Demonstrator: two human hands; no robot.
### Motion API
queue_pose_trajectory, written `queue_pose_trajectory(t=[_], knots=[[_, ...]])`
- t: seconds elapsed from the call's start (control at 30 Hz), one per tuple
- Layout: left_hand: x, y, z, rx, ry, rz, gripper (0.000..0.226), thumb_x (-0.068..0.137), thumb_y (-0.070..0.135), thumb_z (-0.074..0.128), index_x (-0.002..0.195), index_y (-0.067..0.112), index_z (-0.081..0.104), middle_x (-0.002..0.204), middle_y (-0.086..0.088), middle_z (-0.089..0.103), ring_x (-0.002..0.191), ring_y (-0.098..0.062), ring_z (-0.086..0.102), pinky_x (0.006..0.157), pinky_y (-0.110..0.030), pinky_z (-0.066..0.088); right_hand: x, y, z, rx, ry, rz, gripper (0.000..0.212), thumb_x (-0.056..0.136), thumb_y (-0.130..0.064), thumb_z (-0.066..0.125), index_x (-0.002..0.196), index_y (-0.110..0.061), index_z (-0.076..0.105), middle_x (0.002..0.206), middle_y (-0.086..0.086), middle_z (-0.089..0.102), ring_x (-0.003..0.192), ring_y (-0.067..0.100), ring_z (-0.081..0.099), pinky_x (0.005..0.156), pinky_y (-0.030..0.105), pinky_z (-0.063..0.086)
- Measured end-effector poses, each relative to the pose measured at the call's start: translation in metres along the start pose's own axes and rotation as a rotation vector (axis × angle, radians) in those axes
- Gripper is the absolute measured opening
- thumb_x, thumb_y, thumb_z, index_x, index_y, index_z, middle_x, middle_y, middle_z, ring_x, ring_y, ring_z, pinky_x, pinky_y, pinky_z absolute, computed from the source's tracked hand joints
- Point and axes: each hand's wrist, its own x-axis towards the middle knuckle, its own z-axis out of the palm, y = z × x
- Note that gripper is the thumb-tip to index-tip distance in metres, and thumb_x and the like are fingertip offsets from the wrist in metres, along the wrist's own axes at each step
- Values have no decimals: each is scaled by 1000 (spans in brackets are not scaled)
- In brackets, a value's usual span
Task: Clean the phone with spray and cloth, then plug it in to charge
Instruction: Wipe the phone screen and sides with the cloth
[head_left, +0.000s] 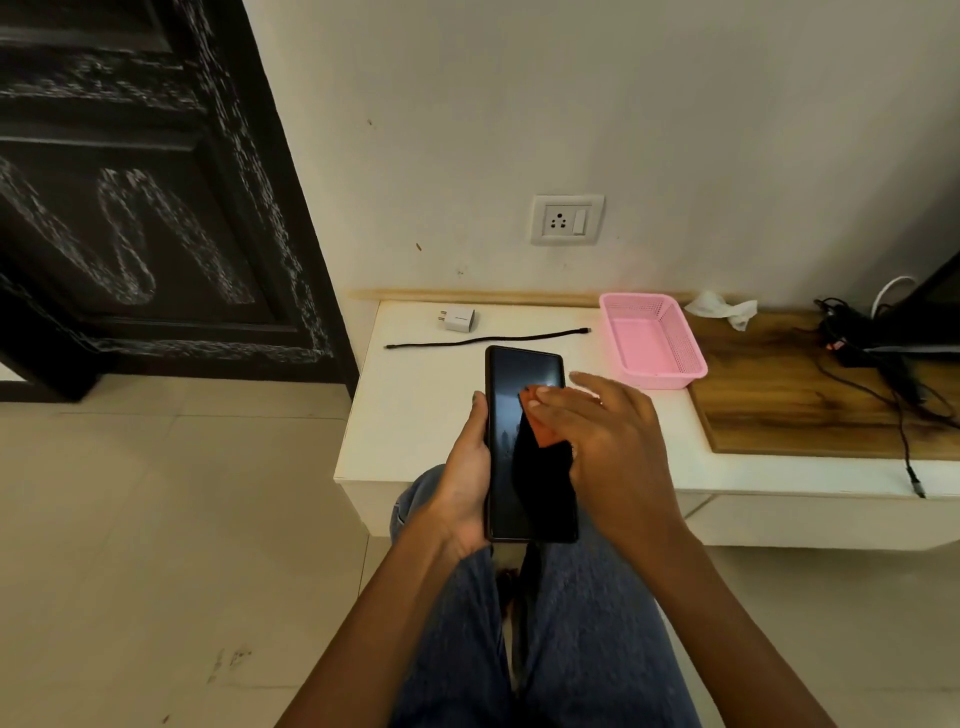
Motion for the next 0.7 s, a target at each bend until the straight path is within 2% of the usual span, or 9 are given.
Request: queue_pose_trajectory(t=[0.07, 0.1, 0.13, 0.27, 0.33, 0.4, 0.53, 0.6, 0.7], knots=[[1, 0, 2, -9, -5, -1, 70, 83, 73, 34, 99, 20, 77, 107, -13, 73, 98, -24, 70, 78, -34, 59, 3, -5, 2, -18, 29, 4, 35, 71, 4, 58, 101, -7, 72, 105, 8, 72, 106, 32, 62, 88, 47, 48], [2, 2, 1, -21, -6, 2, 69, 84, 72, 34, 99, 19, 77, 105, -13, 73, 96, -24, 71, 75, -34, 59, 1, -8, 3, -20, 27, -13, 36, 74, -1, 51, 103, -7, 71, 107, 8, 71, 108, 31, 61, 90, 46, 48], [2, 4, 0, -33, -2, 9, 69, 84, 71, 34, 101, 18, 76, 104, -13, 73, 95, -25, 71, 74, -34, 59, -2, -10, 4, -17, 14, -40, 38, 73, -2, 51, 106, -7, 70, 110, 7, 70, 109, 30, 61, 91, 45, 48], [-1, 8, -7, -19, 34, 62, 68, 87, 69, 33, 108, 19, 73, 110, -14, 71, 97, -27, 70, 79, -37, 58, -10, 1, 2, -19, -40, -83, 55, 53, 8, 82, 105, -8, 71, 109, 7, 70, 107, 32, 62, 89, 52, 47], [-1, 8, -6, -6, 42, 76, 67, 88, 69, 29, 102, 22, 75, 106, -13, 73, 93, -26, 71, 72, -37, 60, -5, 5, 2, 21, -34, -31, 55, 50, 11, 83, 102, -3, 70, 106, 13, 70, 106, 39, 61, 85, 60, 46], [-1, 8, -4, 14, 46, 80, 67, 88, 70, 29, 101, 24, 76, 104, -12, 74, 93, -26, 71, 71, -37, 59, 1, 1, 4, 31, -24, 2, 52, 52, 12, 82, 102, 0, 69, 106, 16, 70, 107, 40, 60, 86, 60, 45], [-5, 13, -5, 42, 87, 90, 69, 85, 72, 35, 120, 20, 64, 113, -16, 70, 102, -30, 68, 89, -42, 54, -6, -5, 6, -6, 15, -83, 50, 55, 0, 86, 103, -6, 71, 108, 9, 70, 107, 32, 62, 89, 53, 44], [-7, 12, -4, 44, 76, 86, 69, 86, 71, 32, 122, 20, 62, 109, -15, 72, 97, -29, 70, 82, -42, 58, -8, -1, 2, -14, 32, -107, 52, 51, 2, 88, 100, -7, 72, 104, 8, 72, 103, 34, 64, 87, 55, 43], [-8, 6, -2, 33, 45, 63, 68, 87, 70, 30, 124, 21, 59, 104, -14, 73, 91, -28, 72, 69, -39, 60, -1, 3, 0, -44, 49, -40, 52, 47, 5, 87, 96, -6, 72, 100, 11, 73, 102, 37, 63, 84, 57, 43]])
